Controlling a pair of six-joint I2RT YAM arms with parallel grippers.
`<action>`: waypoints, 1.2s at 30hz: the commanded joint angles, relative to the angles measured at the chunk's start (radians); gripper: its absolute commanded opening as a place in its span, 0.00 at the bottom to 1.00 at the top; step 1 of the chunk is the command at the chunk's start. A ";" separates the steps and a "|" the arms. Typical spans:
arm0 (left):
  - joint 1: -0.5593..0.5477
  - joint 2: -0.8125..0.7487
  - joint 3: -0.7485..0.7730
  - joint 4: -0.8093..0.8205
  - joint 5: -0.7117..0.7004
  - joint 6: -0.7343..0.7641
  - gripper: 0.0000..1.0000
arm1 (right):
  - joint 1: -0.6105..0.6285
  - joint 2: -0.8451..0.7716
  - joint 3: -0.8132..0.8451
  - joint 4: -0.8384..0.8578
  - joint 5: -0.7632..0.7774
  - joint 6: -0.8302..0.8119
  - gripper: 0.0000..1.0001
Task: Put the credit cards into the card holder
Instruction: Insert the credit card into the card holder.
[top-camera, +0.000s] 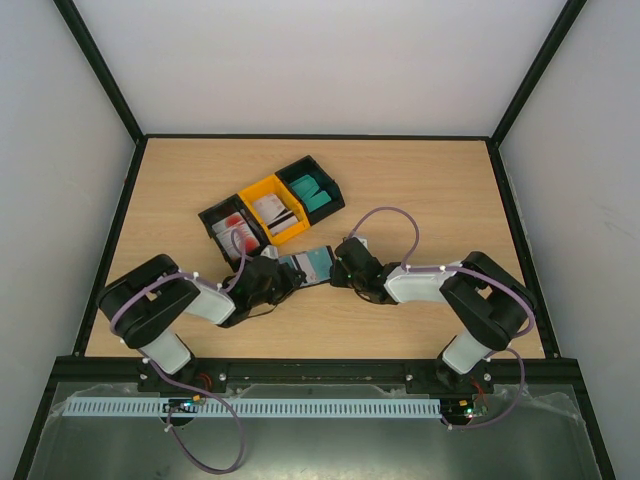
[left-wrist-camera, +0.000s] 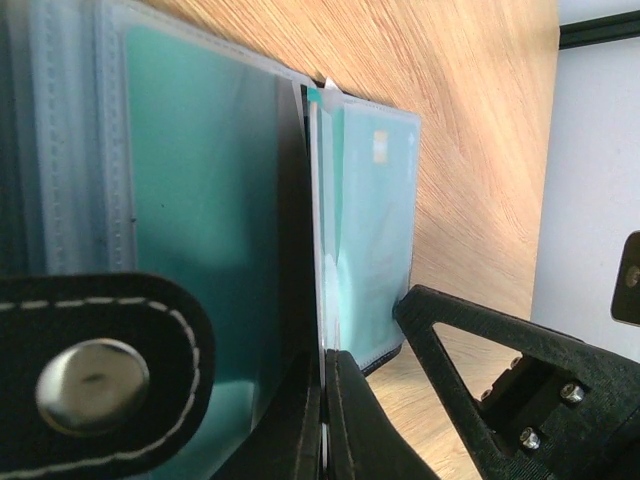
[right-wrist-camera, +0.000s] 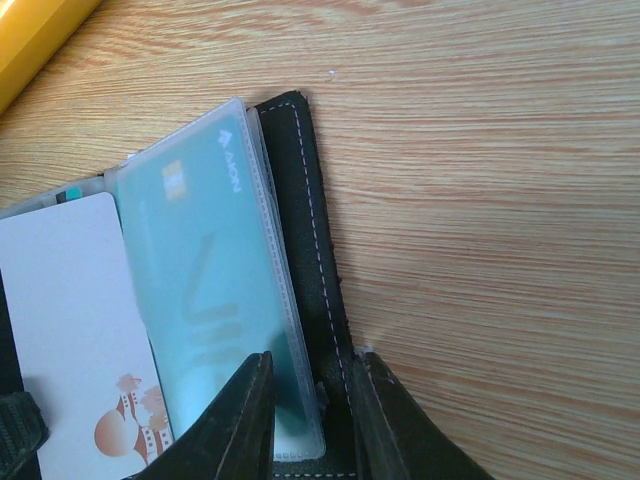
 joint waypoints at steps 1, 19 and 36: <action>-0.005 0.023 -0.003 -0.006 -0.009 0.027 0.03 | 0.011 0.056 -0.037 -0.107 -0.037 0.011 0.22; -0.009 -0.041 0.008 -0.132 -0.104 0.091 0.03 | 0.011 0.052 -0.042 -0.104 -0.034 0.011 0.22; -0.051 0.039 0.007 -0.056 -0.051 0.046 0.03 | 0.011 0.053 -0.043 -0.101 -0.037 0.012 0.22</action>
